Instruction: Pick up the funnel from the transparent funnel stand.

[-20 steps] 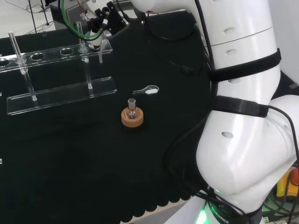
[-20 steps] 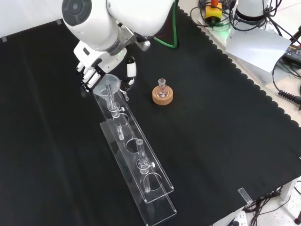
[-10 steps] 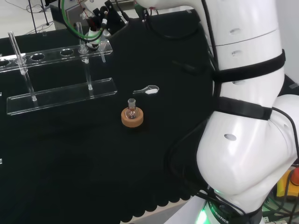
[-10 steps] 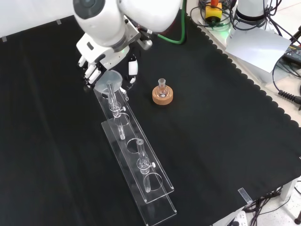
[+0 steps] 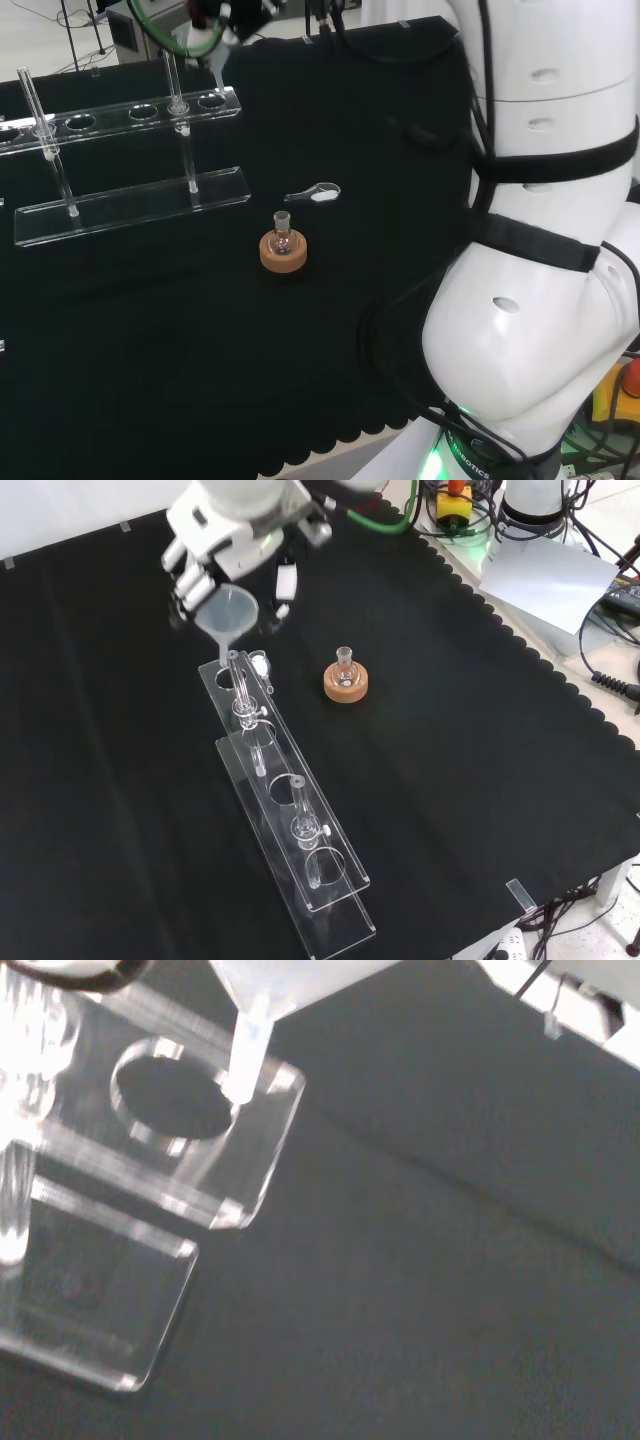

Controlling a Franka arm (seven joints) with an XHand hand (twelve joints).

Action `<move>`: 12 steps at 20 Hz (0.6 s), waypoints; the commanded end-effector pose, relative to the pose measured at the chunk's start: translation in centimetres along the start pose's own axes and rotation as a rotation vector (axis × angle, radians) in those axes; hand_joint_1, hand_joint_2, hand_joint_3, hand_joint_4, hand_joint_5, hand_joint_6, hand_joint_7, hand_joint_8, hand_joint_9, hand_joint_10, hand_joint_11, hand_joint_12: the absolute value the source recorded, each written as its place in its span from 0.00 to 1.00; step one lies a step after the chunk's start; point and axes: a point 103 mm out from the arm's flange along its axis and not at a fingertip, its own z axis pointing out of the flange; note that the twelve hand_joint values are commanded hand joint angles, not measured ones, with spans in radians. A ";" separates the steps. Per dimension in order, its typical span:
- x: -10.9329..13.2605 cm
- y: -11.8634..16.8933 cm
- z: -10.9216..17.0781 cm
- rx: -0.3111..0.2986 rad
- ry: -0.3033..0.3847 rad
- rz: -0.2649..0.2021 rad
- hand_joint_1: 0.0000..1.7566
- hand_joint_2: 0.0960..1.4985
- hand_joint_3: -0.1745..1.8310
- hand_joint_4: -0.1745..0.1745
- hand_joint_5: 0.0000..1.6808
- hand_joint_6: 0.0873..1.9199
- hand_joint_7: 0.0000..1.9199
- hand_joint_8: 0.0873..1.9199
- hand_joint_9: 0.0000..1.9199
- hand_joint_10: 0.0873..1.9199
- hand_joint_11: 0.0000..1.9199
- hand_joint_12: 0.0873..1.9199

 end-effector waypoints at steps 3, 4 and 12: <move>-4.6 -7.6 -5.3 -0.039 0.020 0.078 0.52 0.44 0.44 0.42 0.40 0.37 0.42 0.33 0.58 0.23 0.30 0.64; -4.8 -8.4 -5.2 -0.037 0.024 0.081 0.52 0.44 0.44 0.42 0.40 0.37 0.42 0.33 0.58 0.23 0.30 0.64; -4.8 -14.3 -3.1 -0.020 0.054 0.090 0.52 0.44 0.45 0.43 0.40 0.38 0.42 0.33 0.58 0.23 0.30 0.64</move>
